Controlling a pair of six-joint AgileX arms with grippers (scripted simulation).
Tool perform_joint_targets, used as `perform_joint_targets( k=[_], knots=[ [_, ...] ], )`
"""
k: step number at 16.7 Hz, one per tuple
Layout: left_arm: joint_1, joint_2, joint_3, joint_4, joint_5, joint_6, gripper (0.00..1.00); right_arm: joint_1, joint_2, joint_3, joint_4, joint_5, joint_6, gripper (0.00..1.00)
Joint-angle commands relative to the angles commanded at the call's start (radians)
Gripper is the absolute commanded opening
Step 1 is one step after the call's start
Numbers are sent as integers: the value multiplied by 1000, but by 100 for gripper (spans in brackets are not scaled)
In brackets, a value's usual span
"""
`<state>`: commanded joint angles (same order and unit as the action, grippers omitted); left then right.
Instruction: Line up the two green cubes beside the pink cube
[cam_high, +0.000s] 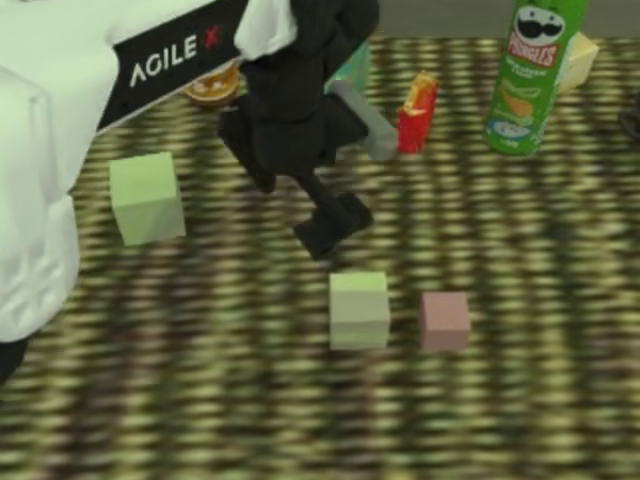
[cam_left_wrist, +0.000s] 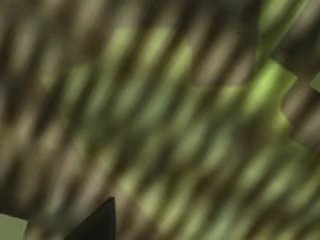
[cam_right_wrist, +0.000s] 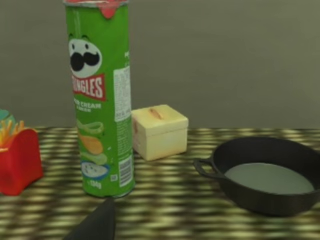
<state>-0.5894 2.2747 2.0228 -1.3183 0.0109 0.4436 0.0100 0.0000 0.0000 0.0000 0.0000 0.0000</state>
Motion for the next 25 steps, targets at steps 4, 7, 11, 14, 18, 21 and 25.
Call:
perform_joint_targets(
  k=[4, 7, 11, 14, 18, 21, 25],
  knots=[
    [148, 48, 56, -36, -2, -342, 100, 0, 0, 0, 0, 0, 0, 100],
    [257, 75, 97, -56, -5, -596, 100, 0, 0, 0, 0, 0, 0, 100],
    [367, 85, 137, -63, -6, -804, 100, 0, 0, 0, 0, 0, 0, 100],
    [394, 85, 147, -62, -6, -847, 100, 0, 0, 0, 0, 0, 0, 100],
    [390, 83, 144, -62, -6, -845, 100, 0, 0, 0, 0, 0, 0, 100],
    [394, 87, 104, -22, -6, -847, 100, 0, 0, 0, 0, 0, 0, 100],
    [395, 112, -29, 148, -6, -845, 100, 0, 0, 0, 0, 0, 0, 100]
  ],
)
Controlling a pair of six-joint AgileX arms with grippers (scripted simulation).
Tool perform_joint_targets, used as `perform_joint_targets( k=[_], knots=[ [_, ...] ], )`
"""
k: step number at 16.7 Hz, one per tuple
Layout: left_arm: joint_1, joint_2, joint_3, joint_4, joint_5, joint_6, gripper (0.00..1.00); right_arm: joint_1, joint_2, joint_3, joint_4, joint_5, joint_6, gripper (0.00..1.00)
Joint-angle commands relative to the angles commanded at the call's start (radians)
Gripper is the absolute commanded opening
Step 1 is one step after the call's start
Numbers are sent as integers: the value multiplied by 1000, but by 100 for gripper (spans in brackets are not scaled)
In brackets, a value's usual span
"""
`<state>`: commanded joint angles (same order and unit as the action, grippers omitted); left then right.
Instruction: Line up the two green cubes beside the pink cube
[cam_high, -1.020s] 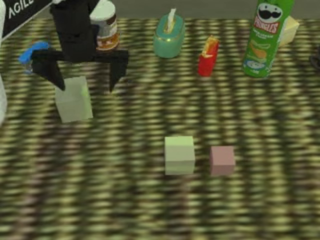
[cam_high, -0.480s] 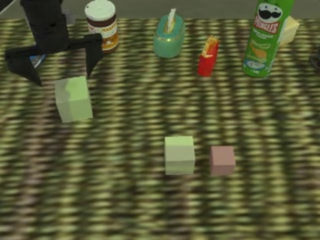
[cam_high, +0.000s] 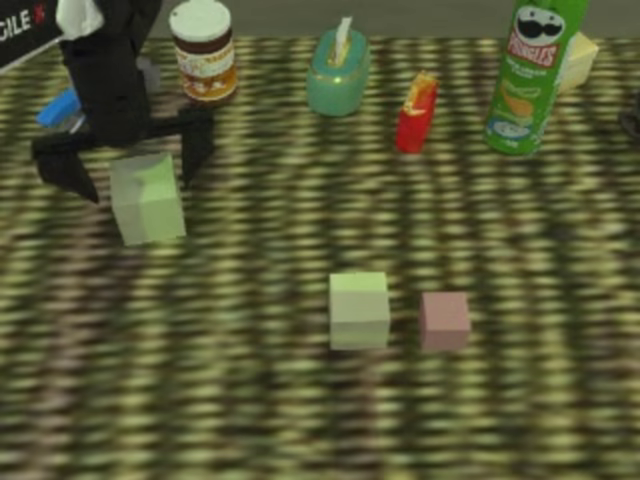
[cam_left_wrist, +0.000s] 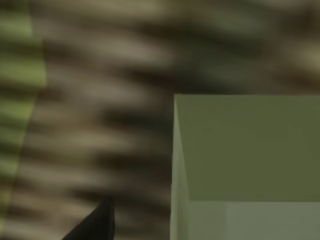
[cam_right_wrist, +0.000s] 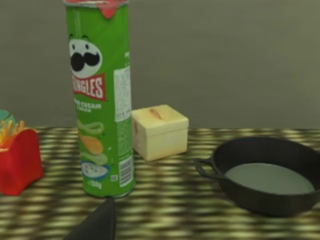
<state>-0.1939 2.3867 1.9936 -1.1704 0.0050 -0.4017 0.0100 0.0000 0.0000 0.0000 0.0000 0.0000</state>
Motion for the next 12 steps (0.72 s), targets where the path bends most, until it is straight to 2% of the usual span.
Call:
perform_joint_targets(
  k=[3, 8, 12],
  knots=[
    [1, 19, -83, 97, 0, 1, 100, 0, 0, 0, 0, 0, 0, 100],
    [1, 23, -95, 111, 0, 1, 100, 0, 0, 0, 0, 0, 0, 100],
    [1, 23, -95, 111, 0, 1, 70, 0, 0, 0, 0, 0, 0, 100]
  ],
)
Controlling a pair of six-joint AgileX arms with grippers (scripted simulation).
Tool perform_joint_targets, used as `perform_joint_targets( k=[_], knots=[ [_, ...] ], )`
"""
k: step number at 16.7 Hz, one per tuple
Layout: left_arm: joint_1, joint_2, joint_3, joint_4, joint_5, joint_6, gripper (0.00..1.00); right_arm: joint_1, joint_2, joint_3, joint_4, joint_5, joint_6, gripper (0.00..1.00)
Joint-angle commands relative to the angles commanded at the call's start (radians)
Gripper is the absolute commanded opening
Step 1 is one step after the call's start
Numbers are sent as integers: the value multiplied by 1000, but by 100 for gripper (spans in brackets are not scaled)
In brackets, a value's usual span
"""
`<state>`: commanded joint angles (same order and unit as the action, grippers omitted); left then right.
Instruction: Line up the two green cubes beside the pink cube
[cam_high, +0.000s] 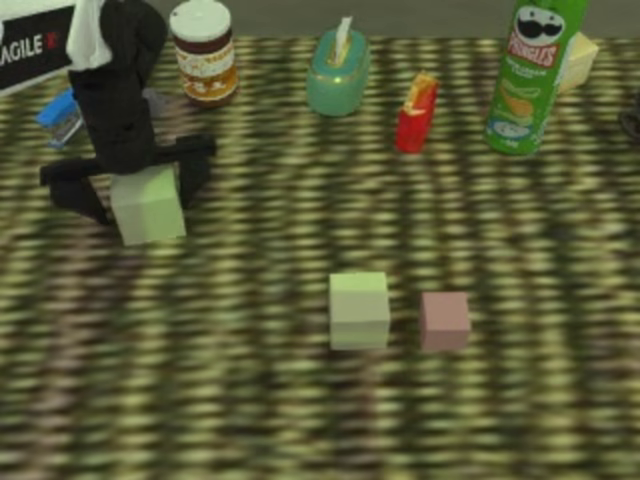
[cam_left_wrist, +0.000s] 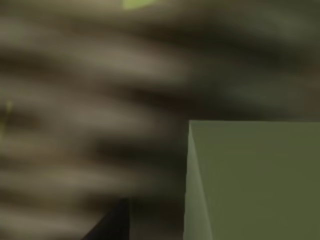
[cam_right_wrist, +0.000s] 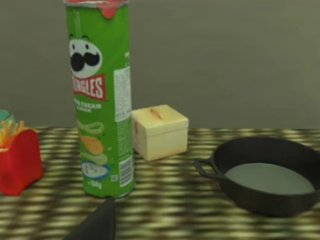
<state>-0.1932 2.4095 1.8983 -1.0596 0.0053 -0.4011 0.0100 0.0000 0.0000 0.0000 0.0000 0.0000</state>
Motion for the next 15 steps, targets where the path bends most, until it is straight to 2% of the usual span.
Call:
perform_joint_targets(
  k=[9, 15],
  knots=[
    [0, 0, 0, 0, 0, 0, 2, 0, 0, 0, 0, 0, 0, 100],
    [0, 0, 0, 0, 0, 0, 0, 0, 0, 0, 0, 0, 0, 100]
  ],
)
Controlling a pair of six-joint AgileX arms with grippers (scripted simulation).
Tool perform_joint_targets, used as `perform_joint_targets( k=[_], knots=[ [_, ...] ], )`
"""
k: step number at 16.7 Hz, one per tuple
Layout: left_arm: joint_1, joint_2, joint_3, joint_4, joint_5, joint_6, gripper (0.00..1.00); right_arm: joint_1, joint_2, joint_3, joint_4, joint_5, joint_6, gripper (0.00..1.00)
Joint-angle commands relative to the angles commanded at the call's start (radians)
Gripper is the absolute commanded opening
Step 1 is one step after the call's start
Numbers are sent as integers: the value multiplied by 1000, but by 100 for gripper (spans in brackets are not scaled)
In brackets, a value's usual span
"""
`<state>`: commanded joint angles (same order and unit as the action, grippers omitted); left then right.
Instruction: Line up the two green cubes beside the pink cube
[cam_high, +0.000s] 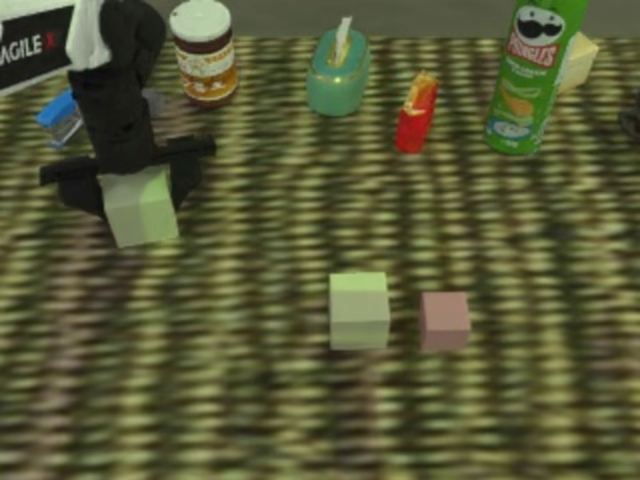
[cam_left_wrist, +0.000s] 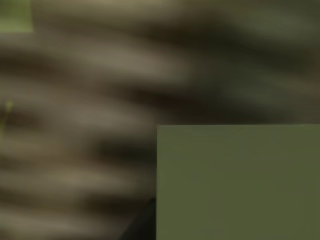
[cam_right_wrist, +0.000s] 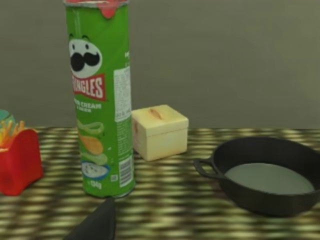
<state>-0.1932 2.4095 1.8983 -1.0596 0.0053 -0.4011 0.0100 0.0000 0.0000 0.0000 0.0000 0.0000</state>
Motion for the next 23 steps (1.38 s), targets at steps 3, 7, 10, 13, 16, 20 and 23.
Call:
perform_joint_targets(
  k=[3, 7, 10, 13, 16, 20, 23],
  knots=[
    [-2, -8, 0, -3, -1, 2, 0, 0, 0, 0, 0, 0, 0, 100],
    [4, -21, 68, -78, -1, 0, 0, 0, 0, 0, 0, 0, 0, 100],
    [12, -42, 156, -201, -1, 0, 0, 0, 0, 0, 0, 0, 0, 100],
    [17, -56, 196, -247, -1, 0, 0, 0, 0, 0, 0, 0, 0, 100],
    [11, -53, 195, -245, -2, 2, 0, 0, 0, 0, 0, 0, 0, 100],
    [-49, -116, 121, -220, -2, -25, 0, 0, 0, 0, 0, 0, 0, 100],
    [-161, -223, -32, -181, -3, -70, 0, 0, 0, 0, 0, 0, 0, 100]
  ],
)
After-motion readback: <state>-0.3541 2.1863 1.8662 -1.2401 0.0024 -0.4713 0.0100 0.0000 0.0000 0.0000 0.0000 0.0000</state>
